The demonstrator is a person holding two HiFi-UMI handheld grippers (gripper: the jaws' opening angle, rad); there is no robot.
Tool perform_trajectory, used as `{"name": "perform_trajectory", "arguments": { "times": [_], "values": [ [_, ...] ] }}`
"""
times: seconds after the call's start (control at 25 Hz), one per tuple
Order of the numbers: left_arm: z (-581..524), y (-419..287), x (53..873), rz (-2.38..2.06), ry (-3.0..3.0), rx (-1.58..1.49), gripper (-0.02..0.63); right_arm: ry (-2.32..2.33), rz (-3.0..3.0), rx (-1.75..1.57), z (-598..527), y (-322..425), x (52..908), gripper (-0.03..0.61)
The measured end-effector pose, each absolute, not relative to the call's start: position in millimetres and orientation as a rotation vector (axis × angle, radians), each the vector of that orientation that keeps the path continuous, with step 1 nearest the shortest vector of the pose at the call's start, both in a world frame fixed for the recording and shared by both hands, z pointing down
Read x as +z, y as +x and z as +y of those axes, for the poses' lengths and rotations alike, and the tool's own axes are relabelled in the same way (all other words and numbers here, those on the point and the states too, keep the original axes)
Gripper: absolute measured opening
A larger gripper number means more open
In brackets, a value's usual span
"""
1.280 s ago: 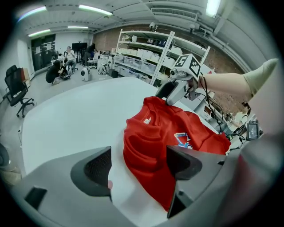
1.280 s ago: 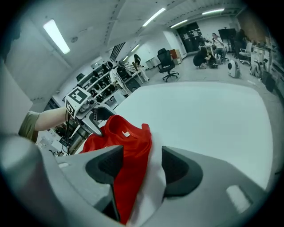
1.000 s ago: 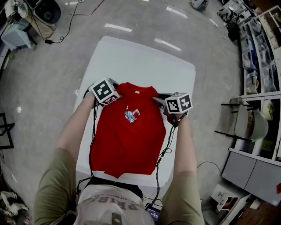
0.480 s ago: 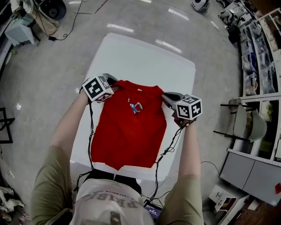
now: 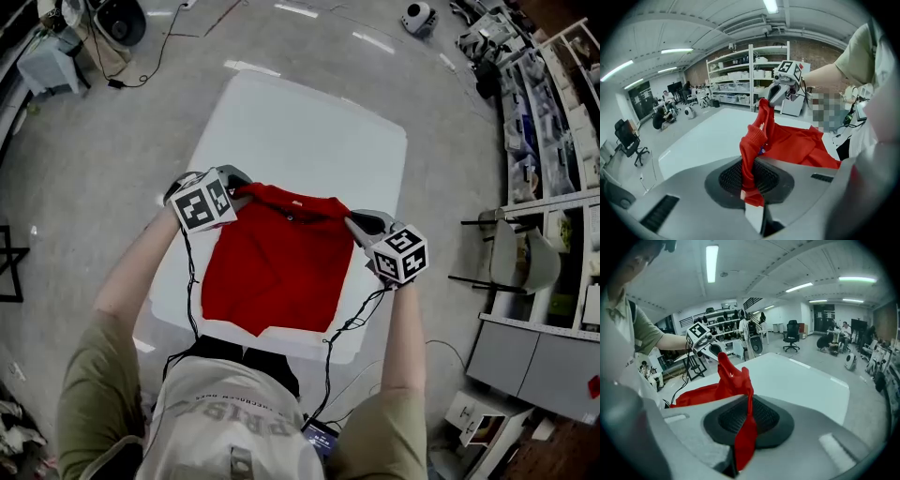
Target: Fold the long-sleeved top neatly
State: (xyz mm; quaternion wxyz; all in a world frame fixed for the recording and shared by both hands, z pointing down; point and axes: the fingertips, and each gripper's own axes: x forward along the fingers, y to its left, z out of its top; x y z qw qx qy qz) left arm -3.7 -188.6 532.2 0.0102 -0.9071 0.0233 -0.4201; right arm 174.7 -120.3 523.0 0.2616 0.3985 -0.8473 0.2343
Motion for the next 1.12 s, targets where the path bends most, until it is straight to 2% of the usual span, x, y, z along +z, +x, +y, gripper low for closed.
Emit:
{"name": "perform_trajectory", "arguments": {
  "times": [0.32, 0.6, 1.12],
  "values": [
    [-117.5, -26.0, 553.3, -0.007, -2.781, -1.309, 0.034, 1.074, -2.286, 0.633, -48.5, 156.2, 544.1, 0.029],
    [-65.5, -37.5, 590.3, -0.073, -2.772, -1.436, 0.034, 0.972, -2.232, 0.662, -2.7, 147.7, 582.9, 0.029],
    [-31.5, -54.6, 641.1, -0.020, -2.744, -1.618, 0.034, 0.845, -2.124, 0.570, 28.4, 129.5, 633.7, 0.029]
  ]
}}
